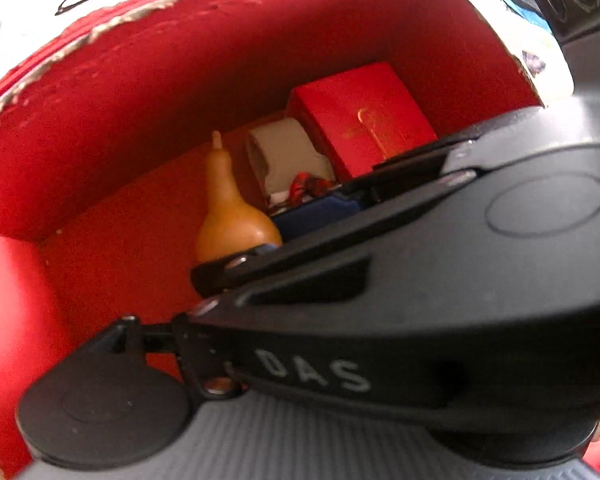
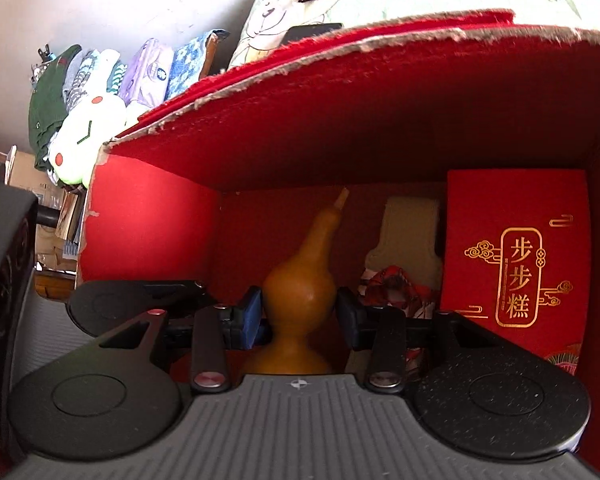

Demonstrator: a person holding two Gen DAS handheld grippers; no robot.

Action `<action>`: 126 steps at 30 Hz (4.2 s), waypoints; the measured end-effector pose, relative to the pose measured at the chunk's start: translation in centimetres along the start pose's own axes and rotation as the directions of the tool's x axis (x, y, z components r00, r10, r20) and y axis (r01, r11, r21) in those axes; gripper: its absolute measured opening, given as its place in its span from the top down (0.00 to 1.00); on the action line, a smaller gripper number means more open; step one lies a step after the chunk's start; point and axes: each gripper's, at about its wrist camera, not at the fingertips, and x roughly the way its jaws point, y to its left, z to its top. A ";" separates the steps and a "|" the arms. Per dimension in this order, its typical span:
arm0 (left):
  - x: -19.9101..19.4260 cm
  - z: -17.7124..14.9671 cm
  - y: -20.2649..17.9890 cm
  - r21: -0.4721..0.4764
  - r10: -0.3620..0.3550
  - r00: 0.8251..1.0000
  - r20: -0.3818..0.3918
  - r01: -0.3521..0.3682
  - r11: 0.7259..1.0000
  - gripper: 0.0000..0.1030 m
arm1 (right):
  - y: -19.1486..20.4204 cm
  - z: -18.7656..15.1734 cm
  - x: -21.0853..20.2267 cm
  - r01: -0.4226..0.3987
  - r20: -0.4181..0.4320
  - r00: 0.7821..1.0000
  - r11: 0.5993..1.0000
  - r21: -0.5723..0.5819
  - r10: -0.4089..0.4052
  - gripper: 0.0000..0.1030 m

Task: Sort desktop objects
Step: 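Lower the gourd into the box and open the right gripper, then raise the open right gripper out of the box, then move the right gripper to the white printed tape roll, then close the right gripper on the tape roll's rim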

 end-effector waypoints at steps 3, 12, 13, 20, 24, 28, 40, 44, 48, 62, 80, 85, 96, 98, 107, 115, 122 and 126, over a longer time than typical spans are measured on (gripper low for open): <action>-0.2 -0.1 -0.1 -0.012 0.017 1.000 0.005 -0.017 1.000 0.25 | -0.3 -0.2 -0.3 -0.002 0.028 1.000 1.000 0.014 0.001 0.57; -0.5 -0.8 0.0 -0.029 -0.001 1.000 0.024 0.001 1.000 0.25 | -0.7 -0.6 -0.9 0.009 0.065 0.998 1.000 0.027 -0.011 0.57; -0.5 -0.9 -0.1 -0.023 0.000 1.000 0.020 0.001 1.000 0.25 | -0.7 -0.5 -0.9 0.008 0.065 0.998 1.000 0.029 -0.010 0.57; -0.5 -1.2 -0.3 -0.012 -0.021 1.000 0.021 0.021 1.000 0.25 | -1.0 0.0 -0.8 -0.034 0.073 0.997 0.999 0.025 0.032 0.57; -0.9 -1.6 -0.1 -0.032 -0.029 0.999 0.043 0.031 0.999 0.25 | -1.7 0.1 -1.0 -0.037 0.094 0.995 0.998 0.060 0.031 0.58; -1.0 -1.9 0.3 -0.064 -0.043 0.998 0.049 0.046 0.997 0.25 | -2.1 0.1 -1.2 -0.014 0.125 0.992 0.997 0.079 0.004 0.58; -1.3 -0.9 0.9 -0.068 -0.012 0.996 0.090 0.018 0.998 0.25 | -1.5 -0.2 -1.3 -0.003 0.187 0.982 0.998 0.067 -0.009 0.62; -1.5 -0.2 1.5 -0.064 0.017 0.993 0.113 -0.010 0.998 0.25 | -1.3 -0.3 -1.3 0.011 0.209 0.978 0.998 0.062 -0.024 0.62; -2.0 -0.6 1.1 -0.050 0.059 0.985 0.161 -0.051 0.997 0.24 | -1.0 -0.5 -1.4 0.015 0.239 0.971 0.999 0.048 -0.026 0.62; -8.9 -7.6 -1.2 -0.176 0.173 0.849 0.500 -0.096 0.980 0.21 | 1.2 -6.5 -8.1 0.009 0.539 0.841 0.994 -0.105 0.049 0.62; -9.9 -17.1 -5.9 -0.366 0.325 0.746 0.581 -0.117 0.923 0.42 | 0.6 -14.2 -11.4 -0.078 0.488 0.849 0.961 -0.267 0.204 0.61; -9.5 -19.2 -7.2 -0.397 0.362 0.741 0.566 -0.140 0.907 0.40 | 0.6 -15.4 -10.3 -0.129 0.396 0.884 0.944 -0.305 0.249 0.61; -4.0 -21.5 -5.9 -0.521 0.454 0.798 0.395 -0.213 0.827 0.48 | 1.3 -16.9 -5.8 -0.091 0.238 0.956 0.943 -0.322 0.173 0.62; -3.3 -21.6 -5.4 -0.534 0.446 0.815 0.369 -0.206 0.820 0.51 | 1.4 -16.9 -5.1 -0.086 0.215 0.963 0.943 -0.322 0.161 0.62; -1.6 -21.2 -4.0 -0.586 0.446 0.842 0.304 -0.205 0.784 0.76 | 0.8 -16.9 -2.9 -0.066 0.140 0.985 0.964 -0.259 0.105 0.62; -0.8 -21.1 -3.4 -0.597 0.451 0.851 0.270 -0.219 0.772 0.87 | 1.0 -16.7 -1.8 -0.078 0.084 0.991 0.966 -0.247 0.102 0.76; -0.4 -20.6 -4.1 -0.572 0.477 0.846 0.238 -0.275 0.773 0.91 | 0.6 -16.6 -2.2 -0.084 0.041 0.995 0.972 -0.221 0.095 0.78; -0.9 -20.7 -5.0 -0.559 0.450 0.861 0.237 -0.258 0.788 0.91 | 0.2 -16.8 -2.9 -0.061 0.009 0.998 0.973 -0.222 0.065 0.82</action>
